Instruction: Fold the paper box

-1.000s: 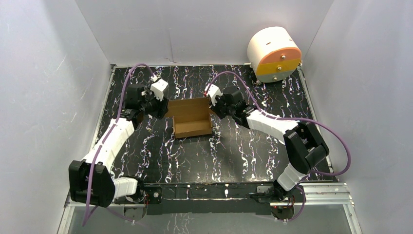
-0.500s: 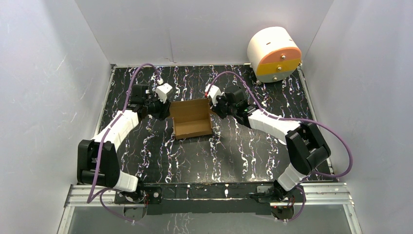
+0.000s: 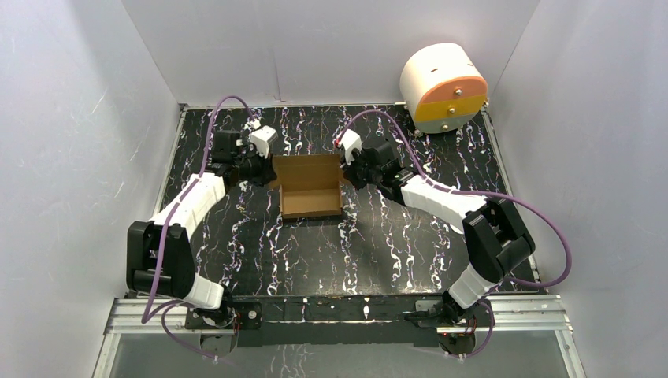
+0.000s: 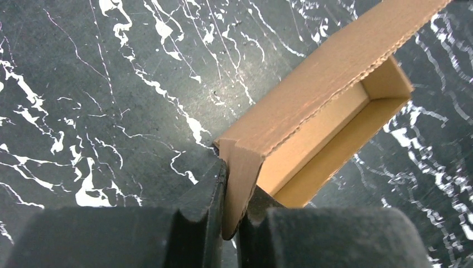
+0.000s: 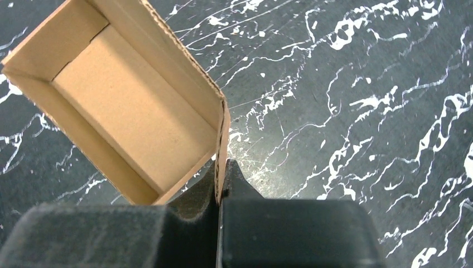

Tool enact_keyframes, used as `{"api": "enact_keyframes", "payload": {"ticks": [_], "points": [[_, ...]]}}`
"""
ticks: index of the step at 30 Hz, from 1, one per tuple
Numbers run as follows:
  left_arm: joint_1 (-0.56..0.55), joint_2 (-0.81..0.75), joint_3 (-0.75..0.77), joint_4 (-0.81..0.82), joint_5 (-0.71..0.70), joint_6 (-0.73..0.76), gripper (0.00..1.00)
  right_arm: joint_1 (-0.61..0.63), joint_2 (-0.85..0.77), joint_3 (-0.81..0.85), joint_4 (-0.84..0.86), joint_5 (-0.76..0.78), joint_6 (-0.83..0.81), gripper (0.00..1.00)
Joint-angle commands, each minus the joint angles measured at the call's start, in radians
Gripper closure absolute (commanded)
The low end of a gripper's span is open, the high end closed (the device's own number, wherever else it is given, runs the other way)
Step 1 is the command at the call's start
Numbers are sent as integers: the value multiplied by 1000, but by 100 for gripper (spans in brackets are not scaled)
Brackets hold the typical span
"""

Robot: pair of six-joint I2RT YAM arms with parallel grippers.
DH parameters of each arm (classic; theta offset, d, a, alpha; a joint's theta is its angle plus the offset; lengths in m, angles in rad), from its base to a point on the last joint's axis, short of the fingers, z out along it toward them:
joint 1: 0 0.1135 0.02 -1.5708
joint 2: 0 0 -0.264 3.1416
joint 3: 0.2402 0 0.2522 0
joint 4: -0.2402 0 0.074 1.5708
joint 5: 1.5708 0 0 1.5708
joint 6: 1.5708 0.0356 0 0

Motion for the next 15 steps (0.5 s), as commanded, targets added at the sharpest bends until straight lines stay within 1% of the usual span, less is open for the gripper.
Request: {"api": "enact_keyframes", "payload": {"ticks": [1,4,9,11,15], "points": [[-6,-6,64,33,-37,-206,95,9,-40,14,56,176,200,100],[-38,-4,61,57,-131,-326,96,19,-49,-1,89,233,294,100],[-130,10,45,78,-289,-456,93,59,-10,25,87,341,358,100],[-150,18,41,83,-335,-534,94,76,3,34,82,381,387,100],[-198,18,21,126,-445,-634,94,126,24,51,76,510,442,100]]}}
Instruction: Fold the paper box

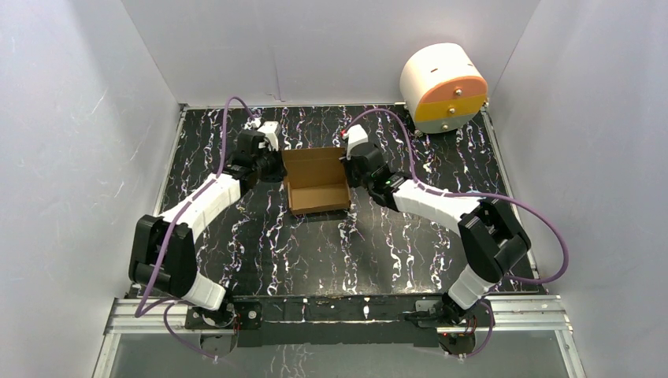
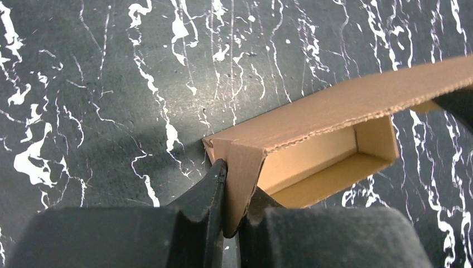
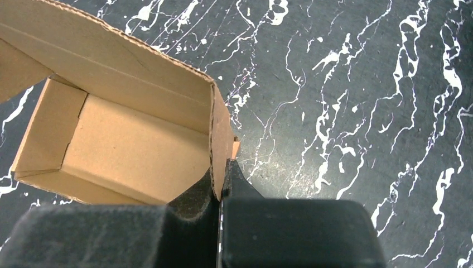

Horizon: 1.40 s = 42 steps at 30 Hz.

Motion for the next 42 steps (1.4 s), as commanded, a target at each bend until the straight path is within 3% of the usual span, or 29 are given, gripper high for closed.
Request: {"api": "enact_keyframes", "payload": {"ticks": [1,11,16,28,33,42], "points": [[-53,-5,-7,67,-145,-165,94,58,26,57,31,167,111,100],[-121,-18,-81,174,-268,-305,94,119,87,102,-16,327,270,99],[-128,-60,-136,203,-269,-325,94,134,91,83,-33,395,347,99],[-137,-168,-278,243,-248,-357,93,184,32,-57,77,443,364,95],[-144,-214,-321,253,-236,-367,90,192,-10,-128,132,422,346,86],[-158,-308,-394,246,-224,-382,88,193,-125,-203,156,316,284,47]]}}
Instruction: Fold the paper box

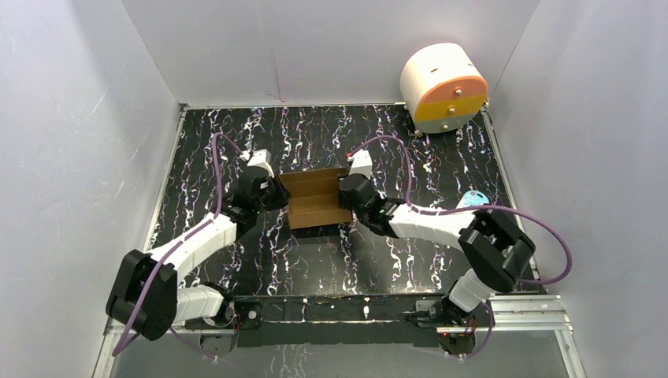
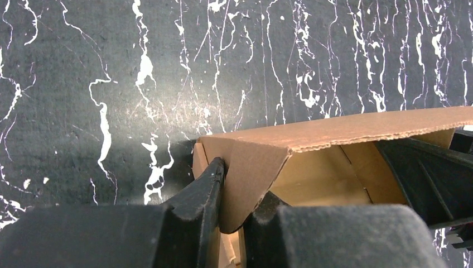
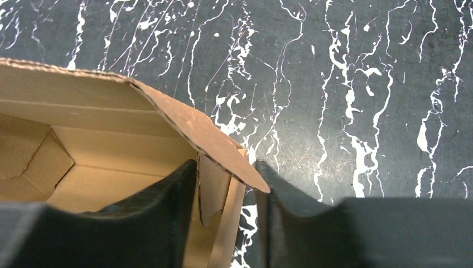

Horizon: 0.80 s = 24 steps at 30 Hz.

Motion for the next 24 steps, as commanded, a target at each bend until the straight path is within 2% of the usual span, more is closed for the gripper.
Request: {"api": "enact_keyframes", "payload": {"ticks": [1,6,11,16,24], "points": [[-10,-85,-37,10,7,-15,88,4,-113,-37,72,-55,-43,41],[-12,-112,-64,10,2,-4,88,4,-203,-67,44,-105,-98,19],[-16,-113,-73,8,-1,-3,88,4,-309,-52,-22,-208,-246,2],[-30,-112,-67,7,-14,6,88,2,-347,63,-164,-356,-481,1],[-67,-110,-46,-15,-61,26,88,-14,-266,291,-393,-563,-831,3]]}}
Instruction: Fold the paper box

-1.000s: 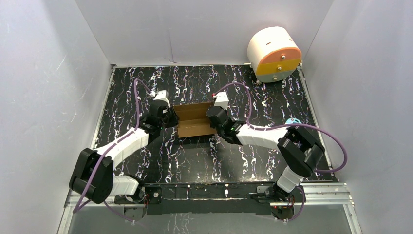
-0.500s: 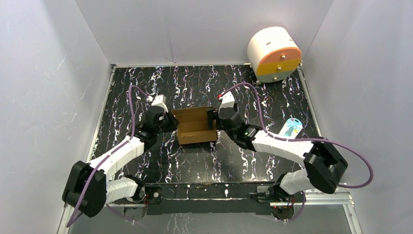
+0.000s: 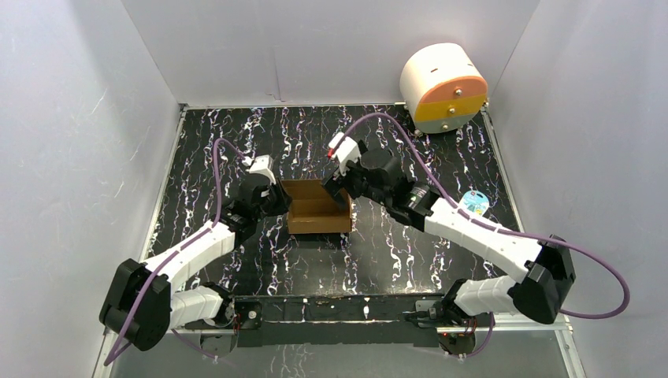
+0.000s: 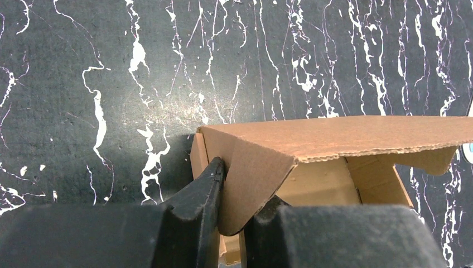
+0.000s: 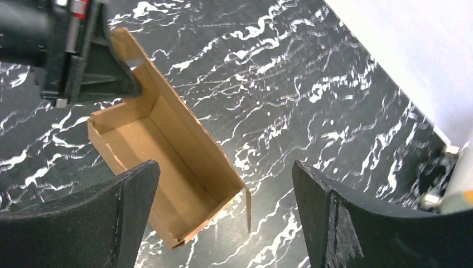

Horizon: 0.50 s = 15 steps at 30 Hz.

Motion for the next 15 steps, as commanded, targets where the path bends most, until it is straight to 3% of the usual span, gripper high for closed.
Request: {"api": "enact_keyframes", "payload": {"ticks": [1,6,10,15], "points": [[-25,-24,19,-15,-44,16,88,-23,65,144,-133,-181,-271,4],[-50,-14,26,-22,-69,27,88,-42,198,301,-241,-341,-357,10],[-64,-15,22,-23,-90,35,88,-42,273,340,-279,-362,-410,17],[-74,-21,12,-17,-99,39,88,-42,313,321,-276,-356,-432,36]]}}
